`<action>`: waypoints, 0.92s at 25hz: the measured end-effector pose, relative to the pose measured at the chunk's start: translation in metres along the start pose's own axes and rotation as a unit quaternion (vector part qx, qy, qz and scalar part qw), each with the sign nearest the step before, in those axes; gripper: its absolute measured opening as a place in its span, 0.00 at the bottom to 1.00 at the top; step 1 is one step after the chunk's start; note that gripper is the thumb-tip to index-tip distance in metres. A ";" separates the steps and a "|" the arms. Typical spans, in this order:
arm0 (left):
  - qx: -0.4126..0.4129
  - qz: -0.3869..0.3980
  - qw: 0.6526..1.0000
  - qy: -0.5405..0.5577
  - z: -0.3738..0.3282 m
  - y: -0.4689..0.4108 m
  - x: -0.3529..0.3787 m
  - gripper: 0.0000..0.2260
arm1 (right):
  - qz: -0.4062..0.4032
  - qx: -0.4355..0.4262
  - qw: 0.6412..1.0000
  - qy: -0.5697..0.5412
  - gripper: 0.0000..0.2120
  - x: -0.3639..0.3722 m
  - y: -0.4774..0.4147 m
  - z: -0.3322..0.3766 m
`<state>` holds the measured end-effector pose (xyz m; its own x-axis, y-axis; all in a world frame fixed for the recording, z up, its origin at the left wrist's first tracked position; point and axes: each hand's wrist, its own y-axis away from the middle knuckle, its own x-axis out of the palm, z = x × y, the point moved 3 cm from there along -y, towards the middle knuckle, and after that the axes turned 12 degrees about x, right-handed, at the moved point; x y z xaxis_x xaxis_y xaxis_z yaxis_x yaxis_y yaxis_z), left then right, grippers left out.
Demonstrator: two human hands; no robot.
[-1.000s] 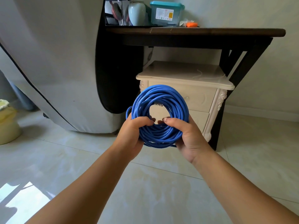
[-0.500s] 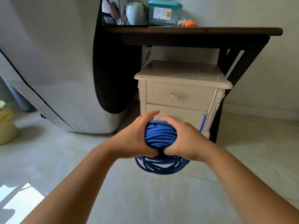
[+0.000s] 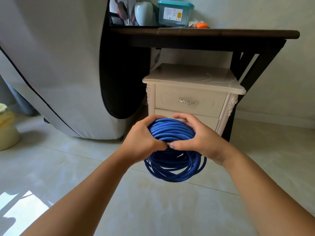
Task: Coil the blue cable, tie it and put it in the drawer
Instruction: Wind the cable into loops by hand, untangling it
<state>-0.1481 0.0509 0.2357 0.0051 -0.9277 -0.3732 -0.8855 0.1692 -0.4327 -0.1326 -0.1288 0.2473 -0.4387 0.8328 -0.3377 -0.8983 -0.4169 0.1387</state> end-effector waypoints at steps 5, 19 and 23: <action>-0.065 -0.092 0.986 0.124 0.001 -0.005 -0.007 0.27 | 0.036 0.010 0.994 -0.101 0.37 -0.006 0.002 -0.005; -0.167 -0.221 0.893 0.356 0.021 -0.001 -0.002 0.12 | 0.031 0.016 0.949 -0.314 0.47 0.035 -0.020 -0.021; -0.148 -0.181 0.865 0.444 0.025 -0.005 -0.024 0.09 | 0.010 0.042 0.941 -0.335 0.37 0.011 -0.019 -0.015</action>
<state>-0.1320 0.0804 0.2259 0.0651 -0.8137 0.5776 -0.9812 -0.1574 -0.1112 -0.1202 -0.1170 0.2268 -0.3475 0.8800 0.3239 -0.8767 -0.4274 0.2206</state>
